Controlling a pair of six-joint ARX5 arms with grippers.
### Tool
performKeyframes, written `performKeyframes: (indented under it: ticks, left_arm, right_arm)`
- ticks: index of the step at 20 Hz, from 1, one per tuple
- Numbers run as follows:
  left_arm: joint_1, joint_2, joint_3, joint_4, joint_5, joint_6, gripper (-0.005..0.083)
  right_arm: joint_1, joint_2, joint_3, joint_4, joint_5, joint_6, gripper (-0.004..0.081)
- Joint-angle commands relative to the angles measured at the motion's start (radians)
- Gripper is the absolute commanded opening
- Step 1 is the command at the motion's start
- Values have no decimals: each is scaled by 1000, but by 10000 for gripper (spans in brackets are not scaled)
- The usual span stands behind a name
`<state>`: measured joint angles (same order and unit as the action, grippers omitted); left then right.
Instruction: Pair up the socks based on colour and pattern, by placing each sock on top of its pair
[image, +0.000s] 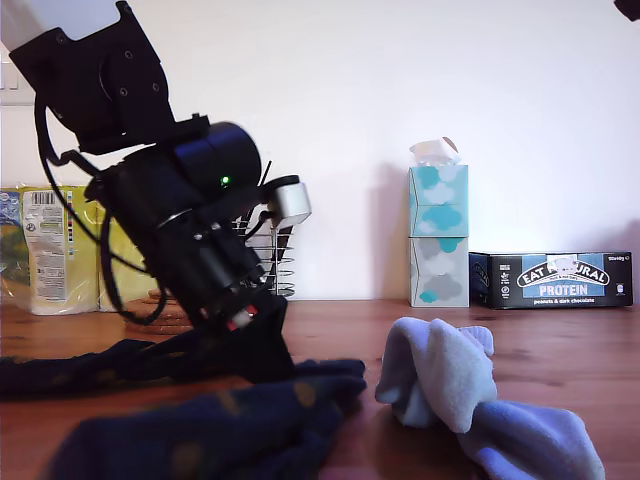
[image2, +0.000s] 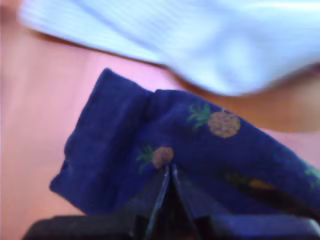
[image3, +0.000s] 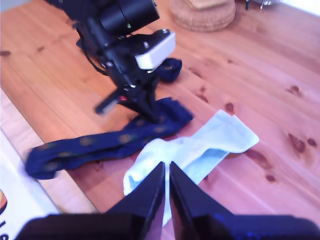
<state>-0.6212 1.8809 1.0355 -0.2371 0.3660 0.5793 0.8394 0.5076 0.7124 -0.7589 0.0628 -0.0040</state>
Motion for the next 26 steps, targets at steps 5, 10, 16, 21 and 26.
performKeyframes:
  ticks: [5,10,16,21,26]
  left_arm:
    - [39,44,-9,162,-112,5,-19]
    - [72,44,32,198,-127,4,-19]
    - [63,-84,119,-63,-33,-42,-19]
    - [151,-231,97,-229,3,-59,-19]
    - [319,-367,-82,-251,-10,-45,-19]
  right_arm:
    - [4,-3,-9,14,0,4,-14]
    - [5,30,-9,14,-2,4,-14]
    - [5,74,-9,53,-5,0,-14]
    - [2,110,-11,143,-4,-50,-14]
    - [2,163,-12,172,-4,-85,-14]
